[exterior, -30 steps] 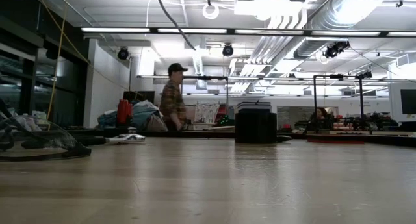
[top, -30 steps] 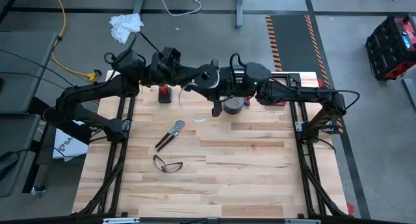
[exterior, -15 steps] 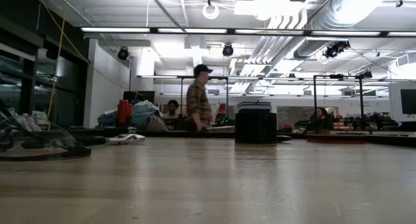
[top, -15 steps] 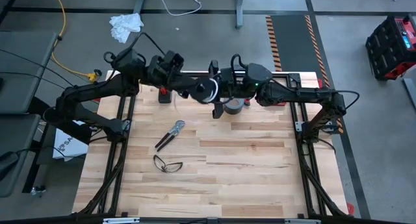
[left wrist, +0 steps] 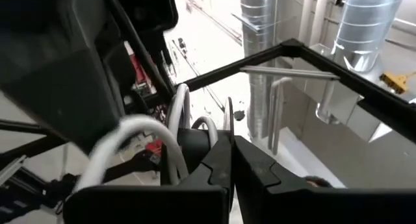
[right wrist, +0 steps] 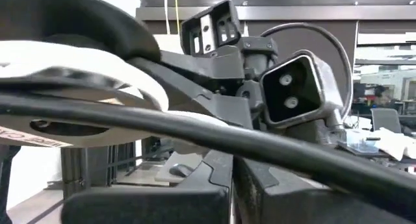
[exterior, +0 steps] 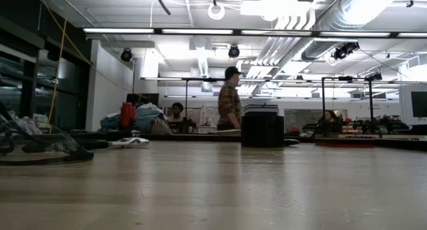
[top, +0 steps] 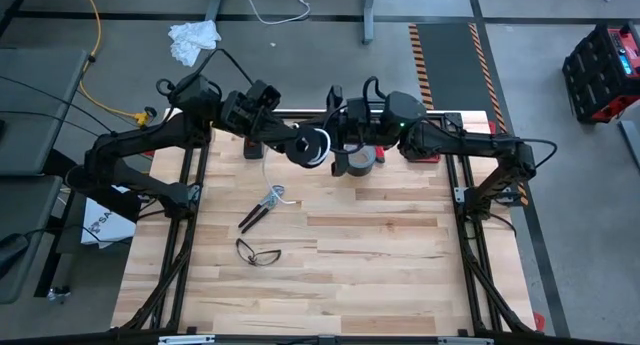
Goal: Coil cords
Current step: Coil the white wire onto the black spool
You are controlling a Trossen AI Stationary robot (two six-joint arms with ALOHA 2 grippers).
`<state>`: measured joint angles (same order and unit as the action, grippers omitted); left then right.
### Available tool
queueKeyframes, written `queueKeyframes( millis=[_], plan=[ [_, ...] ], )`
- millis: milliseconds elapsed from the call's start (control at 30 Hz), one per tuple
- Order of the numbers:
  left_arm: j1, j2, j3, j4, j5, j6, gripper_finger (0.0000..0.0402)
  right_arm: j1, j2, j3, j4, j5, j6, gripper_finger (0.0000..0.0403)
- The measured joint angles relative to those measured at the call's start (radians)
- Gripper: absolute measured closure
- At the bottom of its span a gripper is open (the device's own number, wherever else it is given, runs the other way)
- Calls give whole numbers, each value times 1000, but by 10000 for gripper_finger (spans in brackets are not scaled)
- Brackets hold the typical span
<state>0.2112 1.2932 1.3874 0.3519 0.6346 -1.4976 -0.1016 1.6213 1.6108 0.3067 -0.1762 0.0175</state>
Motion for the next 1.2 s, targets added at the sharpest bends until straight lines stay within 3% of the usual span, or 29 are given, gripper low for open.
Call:
queueKeyframes(
  millis=[433, 633, 800, 967, 1100, 1200],
  plan=[
    [15, -32, 0, -286, 70, 158, 401, -65, -58, 0, -167, 15, -66, 403],
    [23, -34, 0, -379, 149, 200, 401, -86, -79, 0, -275, 3, -87, 403],
    [24, -34, -1, -412, 234, 229, 401, -114, -94, 0, -477, -113, -92, 403],
    [23, -31, -1, -526, 203, 457, 401, -137, -93, -6, -601, -229, 13, 402],
    [24, -30, -1, -684, 87, 743, 401, -136, -90, -8, -659, -230, 24, 393],
    [23, -30, -1, -817, -41, 956, 401, -136, -91, -8, -664, -245, 81, 363]
  ],
)
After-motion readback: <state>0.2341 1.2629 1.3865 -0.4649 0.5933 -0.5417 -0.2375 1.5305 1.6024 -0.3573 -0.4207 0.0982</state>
